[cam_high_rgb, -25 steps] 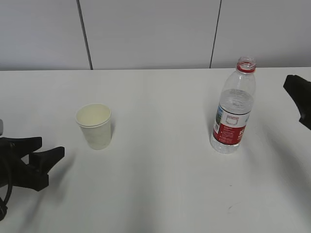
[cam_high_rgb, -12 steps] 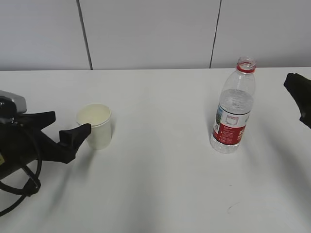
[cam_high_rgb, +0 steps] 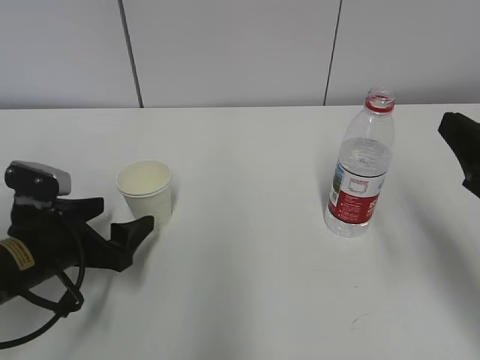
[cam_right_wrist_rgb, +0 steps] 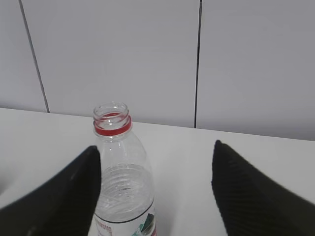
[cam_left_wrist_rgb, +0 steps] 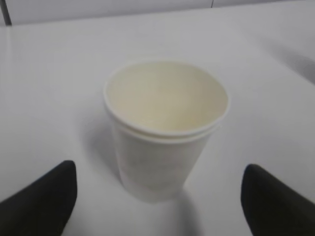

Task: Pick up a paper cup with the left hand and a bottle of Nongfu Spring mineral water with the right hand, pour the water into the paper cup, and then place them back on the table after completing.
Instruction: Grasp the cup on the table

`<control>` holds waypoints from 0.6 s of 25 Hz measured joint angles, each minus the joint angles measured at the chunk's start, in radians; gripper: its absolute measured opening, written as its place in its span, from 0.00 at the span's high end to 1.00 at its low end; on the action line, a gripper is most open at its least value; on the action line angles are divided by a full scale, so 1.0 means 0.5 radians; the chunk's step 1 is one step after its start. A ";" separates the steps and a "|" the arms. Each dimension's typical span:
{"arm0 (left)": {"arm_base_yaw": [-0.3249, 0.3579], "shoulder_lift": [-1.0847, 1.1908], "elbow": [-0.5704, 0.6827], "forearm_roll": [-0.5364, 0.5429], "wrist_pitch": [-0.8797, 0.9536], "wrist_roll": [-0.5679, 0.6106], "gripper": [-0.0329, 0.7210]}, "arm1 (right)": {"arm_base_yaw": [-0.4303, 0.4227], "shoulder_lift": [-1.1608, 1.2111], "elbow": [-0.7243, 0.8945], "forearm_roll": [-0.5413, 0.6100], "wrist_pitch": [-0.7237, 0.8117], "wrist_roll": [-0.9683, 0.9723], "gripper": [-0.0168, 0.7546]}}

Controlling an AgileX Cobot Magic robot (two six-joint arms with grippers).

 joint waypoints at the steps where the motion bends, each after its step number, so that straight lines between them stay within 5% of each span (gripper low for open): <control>1: -0.002 0.053 -0.014 0.005 0.000 -0.008 0.14 | 0.000 0.000 0.000 0.000 0.000 0.000 0.30; 15: -0.051 0.334 -0.282 -0.001 -0.001 -0.028 0.17 | 0.000 0.029 0.000 0.000 0.000 0.000 0.30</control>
